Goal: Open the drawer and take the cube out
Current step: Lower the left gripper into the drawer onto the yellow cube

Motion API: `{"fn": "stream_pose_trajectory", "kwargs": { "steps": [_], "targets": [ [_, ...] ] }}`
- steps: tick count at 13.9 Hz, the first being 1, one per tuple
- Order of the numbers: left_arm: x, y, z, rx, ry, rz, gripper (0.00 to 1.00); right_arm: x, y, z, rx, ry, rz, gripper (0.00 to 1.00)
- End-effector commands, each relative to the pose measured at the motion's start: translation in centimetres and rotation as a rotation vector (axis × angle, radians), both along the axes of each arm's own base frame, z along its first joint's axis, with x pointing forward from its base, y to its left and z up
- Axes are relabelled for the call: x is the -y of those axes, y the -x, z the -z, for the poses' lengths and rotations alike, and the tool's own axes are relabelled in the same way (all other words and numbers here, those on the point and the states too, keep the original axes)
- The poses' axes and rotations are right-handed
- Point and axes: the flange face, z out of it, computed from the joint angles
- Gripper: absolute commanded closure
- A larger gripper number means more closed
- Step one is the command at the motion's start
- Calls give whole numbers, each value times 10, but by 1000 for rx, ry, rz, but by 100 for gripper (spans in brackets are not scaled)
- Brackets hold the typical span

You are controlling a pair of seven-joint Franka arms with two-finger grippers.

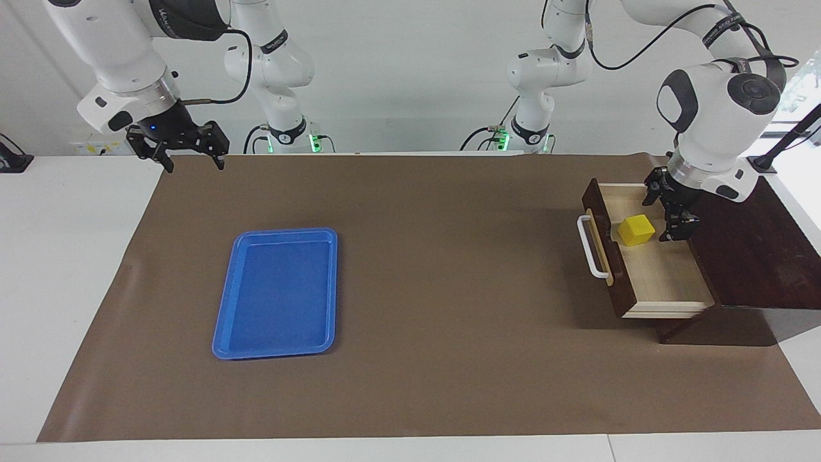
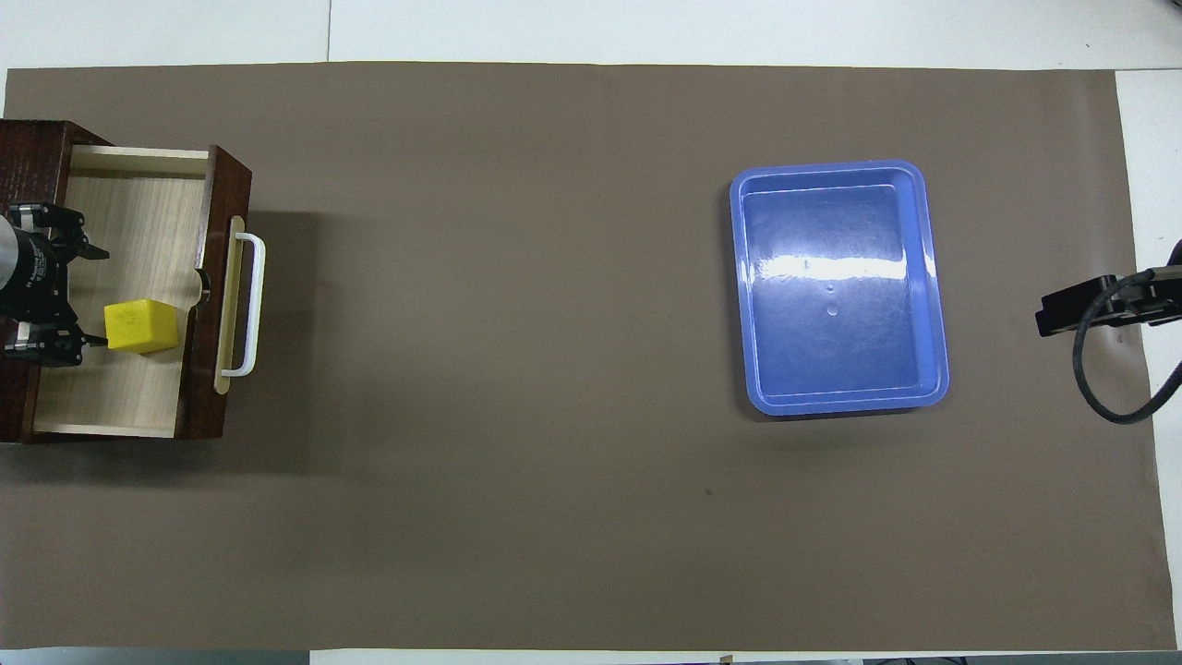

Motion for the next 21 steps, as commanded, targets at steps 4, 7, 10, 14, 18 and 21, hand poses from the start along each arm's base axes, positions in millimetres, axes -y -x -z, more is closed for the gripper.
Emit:
{"fn": "stream_pose_trajectory", "kwargs": {
  "steps": [4,7,10,14,18,21],
  "targets": [
    [-7,37,25,76,39,-232,0,2,1,-2,12,1,13,0],
    [-5,46,42,82,41,-241,0,2,1,-1,9,0,15,0],
    [-7,48,49,75,41,-243,0,2,3,0,7,0,27,0],
    [-10,49,50,71,40,-251,21,-7,9,10,-13,-46,184,0],
    [-10,47,46,77,41,-249,100,-25,17,23,-57,-104,418,0],
    [0,22,14,71,46,-237,100,-40,22,38,-96,-164,597,0]
  ]
}}
